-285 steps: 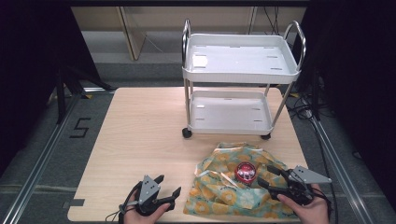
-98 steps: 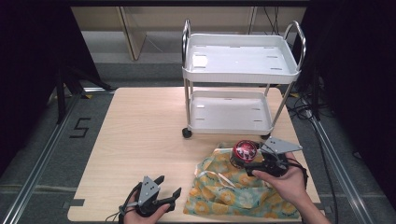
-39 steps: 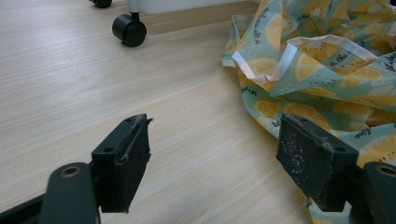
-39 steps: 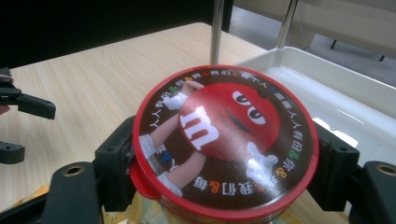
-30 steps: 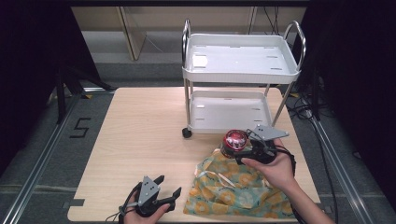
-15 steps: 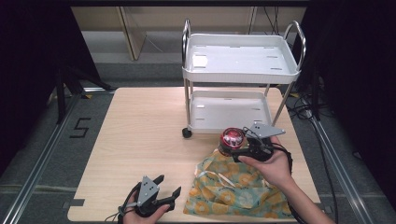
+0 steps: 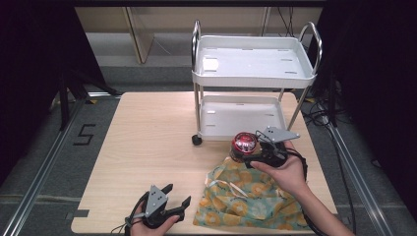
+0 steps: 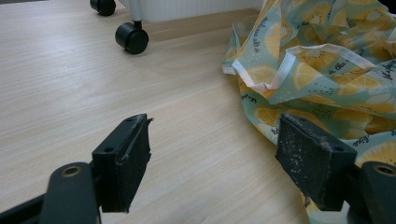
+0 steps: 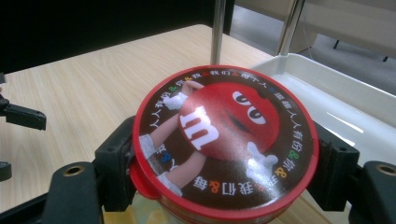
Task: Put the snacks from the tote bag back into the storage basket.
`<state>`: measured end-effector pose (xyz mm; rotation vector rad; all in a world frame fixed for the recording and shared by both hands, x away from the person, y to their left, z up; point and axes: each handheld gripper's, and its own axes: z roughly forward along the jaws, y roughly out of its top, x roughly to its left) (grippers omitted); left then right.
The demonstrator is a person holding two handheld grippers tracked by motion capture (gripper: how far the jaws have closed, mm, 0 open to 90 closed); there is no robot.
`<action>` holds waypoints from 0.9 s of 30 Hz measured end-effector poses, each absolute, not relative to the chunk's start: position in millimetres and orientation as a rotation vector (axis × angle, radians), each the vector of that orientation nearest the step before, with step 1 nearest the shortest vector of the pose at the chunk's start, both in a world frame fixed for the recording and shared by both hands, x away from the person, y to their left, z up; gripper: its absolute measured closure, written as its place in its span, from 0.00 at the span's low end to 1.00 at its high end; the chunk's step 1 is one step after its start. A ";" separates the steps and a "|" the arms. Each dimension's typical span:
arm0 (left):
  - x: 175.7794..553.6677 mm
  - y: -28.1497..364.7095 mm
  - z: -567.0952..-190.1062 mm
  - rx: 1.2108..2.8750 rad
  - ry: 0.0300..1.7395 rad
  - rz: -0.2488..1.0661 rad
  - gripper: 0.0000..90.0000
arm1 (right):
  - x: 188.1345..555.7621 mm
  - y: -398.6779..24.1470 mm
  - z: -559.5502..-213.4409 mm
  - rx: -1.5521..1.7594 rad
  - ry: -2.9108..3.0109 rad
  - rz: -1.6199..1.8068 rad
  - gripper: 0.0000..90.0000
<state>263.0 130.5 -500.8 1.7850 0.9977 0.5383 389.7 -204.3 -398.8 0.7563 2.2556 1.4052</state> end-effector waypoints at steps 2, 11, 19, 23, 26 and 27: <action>262.7 130.8 -500.6 1.783 0.998 0.541 0.28 | 391.2 -203.2 -397.8 0.766 2.253 1.408 0.30; 263.0 130.7 -501.2 1.784 0.999 0.541 0.28 | 396.4 -198.7 -394.4 0.786 2.246 1.414 0.30; 262.6 131.9 -500.6 1.782 1.006 0.542 0.28 | 400.8 -197.4 -393.1 0.783 2.227 1.420 0.30; 262.0 130.2 -501.3 1.764 1.017 0.528 0.28 | 403.8 -196.3 -391.3 0.773 2.209 1.416 0.30; 262.2 131.0 -501.0 1.770 1.012 0.534 0.28 | 404.1 -196.6 -389.1 0.783 2.229 1.419 0.30; 262.5 130.5 -501.2 1.758 1.012 0.533 0.28 | 405.3 -197.1 -388.7 0.769 2.217 1.414 0.30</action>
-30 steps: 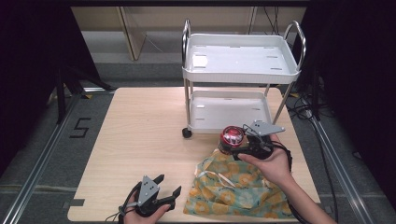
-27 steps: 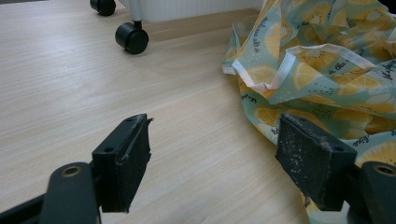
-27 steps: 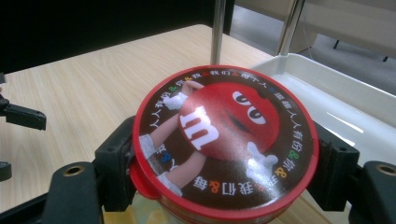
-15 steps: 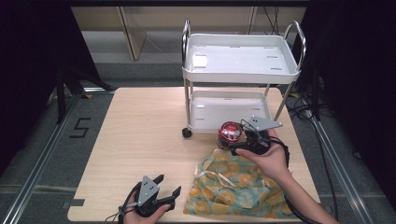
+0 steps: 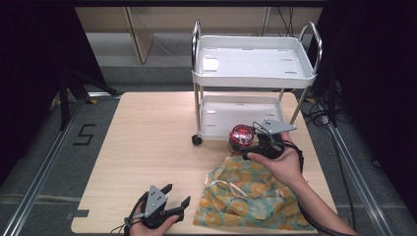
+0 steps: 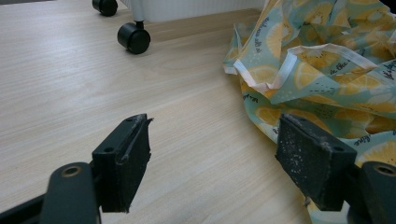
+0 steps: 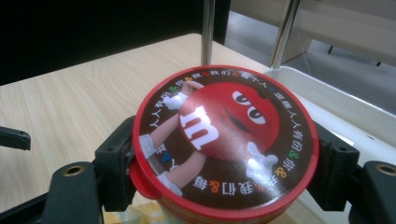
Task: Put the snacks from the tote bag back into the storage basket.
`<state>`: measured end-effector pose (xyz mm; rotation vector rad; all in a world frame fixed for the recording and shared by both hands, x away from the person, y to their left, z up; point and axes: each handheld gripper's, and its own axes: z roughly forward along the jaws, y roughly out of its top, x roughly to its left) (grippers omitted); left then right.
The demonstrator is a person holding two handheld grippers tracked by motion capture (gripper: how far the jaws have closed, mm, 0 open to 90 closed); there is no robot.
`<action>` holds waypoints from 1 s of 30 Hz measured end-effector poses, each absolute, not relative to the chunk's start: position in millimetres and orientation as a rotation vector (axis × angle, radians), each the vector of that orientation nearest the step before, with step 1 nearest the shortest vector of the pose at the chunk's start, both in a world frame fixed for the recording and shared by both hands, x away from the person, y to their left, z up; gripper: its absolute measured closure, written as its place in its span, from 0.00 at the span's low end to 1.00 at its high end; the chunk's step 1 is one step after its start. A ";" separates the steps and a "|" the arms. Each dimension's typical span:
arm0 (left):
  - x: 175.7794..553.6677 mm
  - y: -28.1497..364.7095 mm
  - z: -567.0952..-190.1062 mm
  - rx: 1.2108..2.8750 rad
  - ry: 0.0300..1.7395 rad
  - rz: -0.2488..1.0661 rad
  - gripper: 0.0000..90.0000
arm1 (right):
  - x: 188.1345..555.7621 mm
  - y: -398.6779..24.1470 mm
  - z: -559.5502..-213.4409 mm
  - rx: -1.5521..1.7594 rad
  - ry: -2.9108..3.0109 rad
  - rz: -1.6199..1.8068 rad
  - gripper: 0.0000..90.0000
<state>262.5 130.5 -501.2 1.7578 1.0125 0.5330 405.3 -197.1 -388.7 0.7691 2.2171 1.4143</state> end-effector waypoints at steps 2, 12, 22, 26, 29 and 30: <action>263.5 130.8 -501.7 1.754 0.998 0.532 0.28 | 406.4 -198.0 -387.3 0.772 2.228 1.408 0.30; 263.3 131.0 -501.6 1.757 0.998 0.533 0.28 | 412.6 -197.2 -385.9 0.759 2.222 1.403 0.30; 262.8 131.9 -500.9 1.779 1.003 0.543 0.29 | 415.9 -196.7 -386.5 0.778 2.223 1.395 0.30; 262.5 131.2 -501.0 1.774 1.007 0.540 0.29 | 417.1 -195.4 -387.3 0.789 2.202 1.394 0.30; 263.0 130.9 -501.0 1.762 1.008 0.540 0.29 | 419.3 -193.1 -387.8 0.804 2.224 1.391 0.30; 263.5 132.3 -501.0 1.773 0.998 0.545 0.29 | 419.9 -193.6 -387.1 0.797 2.227 1.377 0.30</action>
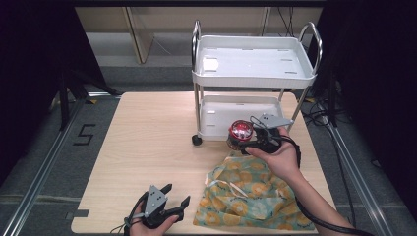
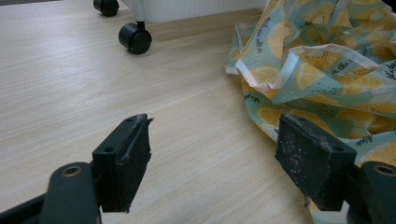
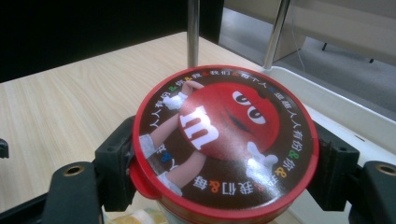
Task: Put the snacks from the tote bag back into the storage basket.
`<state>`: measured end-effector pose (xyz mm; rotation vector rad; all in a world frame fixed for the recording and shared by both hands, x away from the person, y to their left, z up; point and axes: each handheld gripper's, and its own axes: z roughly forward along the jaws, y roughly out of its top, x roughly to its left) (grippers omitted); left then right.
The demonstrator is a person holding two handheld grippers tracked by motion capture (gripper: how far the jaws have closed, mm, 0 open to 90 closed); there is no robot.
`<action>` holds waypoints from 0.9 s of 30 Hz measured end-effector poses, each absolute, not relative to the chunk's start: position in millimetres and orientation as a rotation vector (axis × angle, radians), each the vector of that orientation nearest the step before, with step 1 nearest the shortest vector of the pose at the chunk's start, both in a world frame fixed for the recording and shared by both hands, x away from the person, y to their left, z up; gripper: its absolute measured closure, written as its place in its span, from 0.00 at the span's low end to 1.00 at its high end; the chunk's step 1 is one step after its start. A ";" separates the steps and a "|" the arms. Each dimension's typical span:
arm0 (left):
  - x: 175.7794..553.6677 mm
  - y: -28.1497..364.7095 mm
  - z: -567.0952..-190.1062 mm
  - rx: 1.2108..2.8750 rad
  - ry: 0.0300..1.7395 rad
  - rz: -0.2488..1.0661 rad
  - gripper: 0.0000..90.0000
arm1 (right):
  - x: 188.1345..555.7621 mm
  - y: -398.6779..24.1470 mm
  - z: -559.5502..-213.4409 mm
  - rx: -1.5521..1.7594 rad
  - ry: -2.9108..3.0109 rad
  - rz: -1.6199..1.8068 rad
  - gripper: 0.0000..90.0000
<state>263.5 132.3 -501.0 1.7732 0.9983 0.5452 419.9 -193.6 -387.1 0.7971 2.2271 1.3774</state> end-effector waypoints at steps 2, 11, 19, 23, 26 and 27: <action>263.5 132.8 -501.0 1.772 0.993 0.544 0.29 | 421.2 -192.7 -386.5 0.798 2.217 1.382 0.30; 263.7 132.8 -500.9 1.770 0.993 0.546 0.29 | 426.2 -192.1 -385.8 0.803 2.204 1.380 0.30; 264.0 133.0 -501.3 1.763 1.000 0.543 0.29 | 428.6 -190.3 -386.4 0.835 2.214 1.388 0.30; 263.0 133.6 -500.1 1.773 1.004 0.550 0.29 | 431.1 -191.0 -385.7 0.814 2.217 1.378 0.30; 262.9 133.6 -500.1 1.776 1.007 0.551 0.29 | 431.8 -191.1 -385.6 0.813 2.223 1.380 0.30; 264.1 133.3 -501.3 1.761 0.996 0.545 0.29 | 431.9 -190.3 -385.8 0.830 2.208 1.379 0.30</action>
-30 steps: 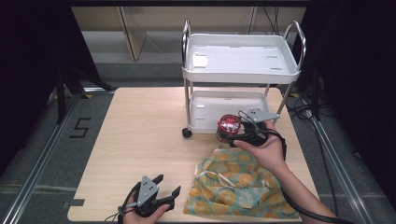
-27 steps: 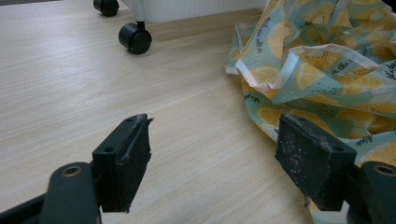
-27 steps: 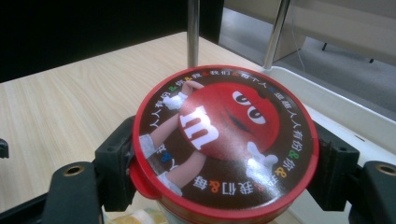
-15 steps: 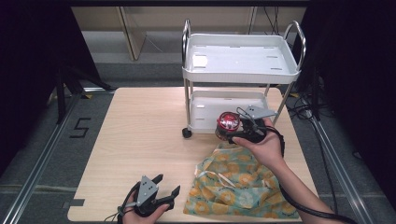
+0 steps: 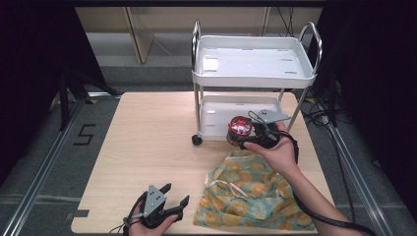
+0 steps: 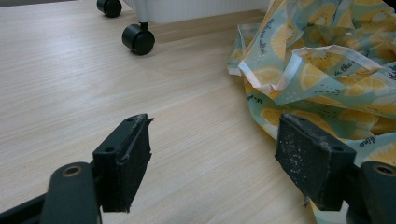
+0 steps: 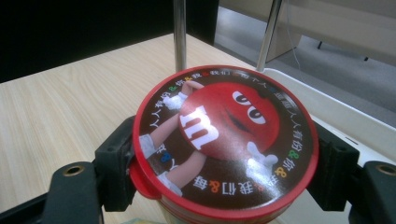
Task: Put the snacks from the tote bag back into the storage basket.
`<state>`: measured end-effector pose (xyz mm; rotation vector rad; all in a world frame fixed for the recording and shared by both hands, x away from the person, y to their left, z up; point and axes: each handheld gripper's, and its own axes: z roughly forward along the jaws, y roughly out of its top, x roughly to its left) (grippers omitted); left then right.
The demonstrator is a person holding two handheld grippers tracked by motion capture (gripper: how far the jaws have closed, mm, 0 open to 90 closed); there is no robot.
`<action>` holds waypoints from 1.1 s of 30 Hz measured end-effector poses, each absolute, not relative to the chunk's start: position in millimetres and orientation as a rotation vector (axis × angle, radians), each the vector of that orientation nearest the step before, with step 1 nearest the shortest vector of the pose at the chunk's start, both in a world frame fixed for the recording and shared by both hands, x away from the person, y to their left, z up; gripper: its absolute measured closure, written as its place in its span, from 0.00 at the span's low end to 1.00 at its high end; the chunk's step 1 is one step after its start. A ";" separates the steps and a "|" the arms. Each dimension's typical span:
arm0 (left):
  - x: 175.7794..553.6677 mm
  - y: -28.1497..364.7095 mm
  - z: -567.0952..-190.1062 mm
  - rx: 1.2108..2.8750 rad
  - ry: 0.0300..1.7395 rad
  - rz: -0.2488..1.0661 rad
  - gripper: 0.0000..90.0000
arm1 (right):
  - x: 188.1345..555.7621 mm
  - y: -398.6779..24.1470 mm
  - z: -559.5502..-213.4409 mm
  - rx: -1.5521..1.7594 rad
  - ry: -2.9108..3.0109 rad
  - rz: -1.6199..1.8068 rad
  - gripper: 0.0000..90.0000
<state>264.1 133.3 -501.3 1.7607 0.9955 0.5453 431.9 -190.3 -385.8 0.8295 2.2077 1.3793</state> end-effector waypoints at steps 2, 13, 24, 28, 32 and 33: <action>264.1 133.2 -501.2 1.761 0.997 0.545 0.29 | 432.4 -190.7 -385.3 0.831 2.219 1.372 0.30; 263.3 132.1 -501.4 1.740 1.021 0.531 0.29 | 437.1 -187.1 -384.0 0.804 2.219 1.362 0.30; 263.1 133.3 -501.1 1.751 1.020 0.535 0.29 | 440.3 -181.5 -381.5 0.796 2.224 1.369 0.30; 263.1 134.6 -500.0 1.770 1.004 0.550 0.29 | 441.4 -179.1 -380.5 0.788 2.221 1.372 0.30; 262.2 133.8 -500.2 1.758 1.026 0.542 0.29 | 441.9 -176.4 -380.1 0.793 2.222 1.372 0.30; 262.6 134.4 -499.9 1.768 1.012 0.548 0.29 | 442.3 -176.4 -380.1 0.789 2.220 1.370 0.30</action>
